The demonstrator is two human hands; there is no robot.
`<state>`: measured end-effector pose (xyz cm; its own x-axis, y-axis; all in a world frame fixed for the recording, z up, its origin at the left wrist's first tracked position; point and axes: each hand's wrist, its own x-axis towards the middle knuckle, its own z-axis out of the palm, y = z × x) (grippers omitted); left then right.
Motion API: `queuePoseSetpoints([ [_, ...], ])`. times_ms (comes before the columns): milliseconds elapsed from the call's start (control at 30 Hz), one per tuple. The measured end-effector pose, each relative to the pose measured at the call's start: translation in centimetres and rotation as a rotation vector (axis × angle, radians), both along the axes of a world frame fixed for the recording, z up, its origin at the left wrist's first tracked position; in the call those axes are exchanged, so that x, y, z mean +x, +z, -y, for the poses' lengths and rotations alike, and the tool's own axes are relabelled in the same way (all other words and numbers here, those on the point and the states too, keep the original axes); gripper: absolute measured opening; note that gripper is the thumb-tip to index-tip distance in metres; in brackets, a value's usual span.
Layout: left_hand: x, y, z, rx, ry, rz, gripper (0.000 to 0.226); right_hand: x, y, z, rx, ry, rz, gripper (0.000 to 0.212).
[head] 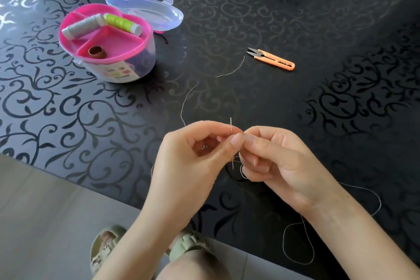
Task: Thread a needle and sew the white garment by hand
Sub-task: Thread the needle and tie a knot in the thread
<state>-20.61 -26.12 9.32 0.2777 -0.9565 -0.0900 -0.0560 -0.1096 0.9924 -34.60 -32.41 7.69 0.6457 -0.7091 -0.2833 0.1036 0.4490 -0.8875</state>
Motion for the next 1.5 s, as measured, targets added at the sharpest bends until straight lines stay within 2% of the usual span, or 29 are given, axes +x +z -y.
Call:
queuePoseSetpoints([
  [133,-0.3,-0.2,0.1,-0.003,0.036,0.17,0.007,0.0,-0.2,-0.1,-0.027,-0.022,-0.012,0.023],
  [233,-0.5,-0.5,0.1,-0.009,0.076,0.261,0.009,-0.1,-0.4,-0.4,-0.145,-0.075,-0.07,0.014],
  [300,-0.5,-0.6,0.0,-0.011,0.085,0.284,0.014,-0.2,-0.5,-0.5,-0.274,-0.095,-0.13,0.002],
  [400,-0.6,-0.5,0.1,0.007,0.077,0.297,0.022,-0.4,-0.7,-0.6,-0.468,-0.117,-0.213,0.014],
  [467,-0.6,-0.5,0.1,0.01,0.085,0.301,0.021,-0.4,-0.5,-0.8,-0.575,-0.143,-0.257,0.012],
  [600,-0.6,-0.6,0.1,0.013,0.119,0.295,0.024,-0.3,-0.4,-1.0,-0.654,-0.195,-0.334,0.001],
  [833,-0.6,-0.5,0.0,0.023,0.126,0.246,0.028,-0.1,-0.3,-1.2,-0.67,-0.182,-0.321,0.009],
  [1067,0.2,-0.7,0.2,0.126,0.113,-0.12,0.01,-0.3,0.0,-0.7,-0.452,-0.233,-0.233,0.012],
  [1133,0.3,-0.8,0.1,0.155,0.073,-0.135,0.005,-0.2,0.0,-0.6,-0.426,-0.227,-0.213,0.009],
  [1200,0.2,-0.9,-0.1,0.18,0.029,-0.135,0.008,-0.2,0.0,-0.6,-0.413,-0.219,-0.2,0.007],
  [1300,0.0,-0.9,-0.2,0.202,-0.024,-0.102,0.011,-0.2,0.0,-0.5,-0.398,-0.22,-0.194,0.014],
  [1500,-0.3,-0.5,-0.3,0.163,0.013,-0.09,0.008,-0.2,0.1,-0.5,-0.376,-0.199,-0.17,0.012],
])
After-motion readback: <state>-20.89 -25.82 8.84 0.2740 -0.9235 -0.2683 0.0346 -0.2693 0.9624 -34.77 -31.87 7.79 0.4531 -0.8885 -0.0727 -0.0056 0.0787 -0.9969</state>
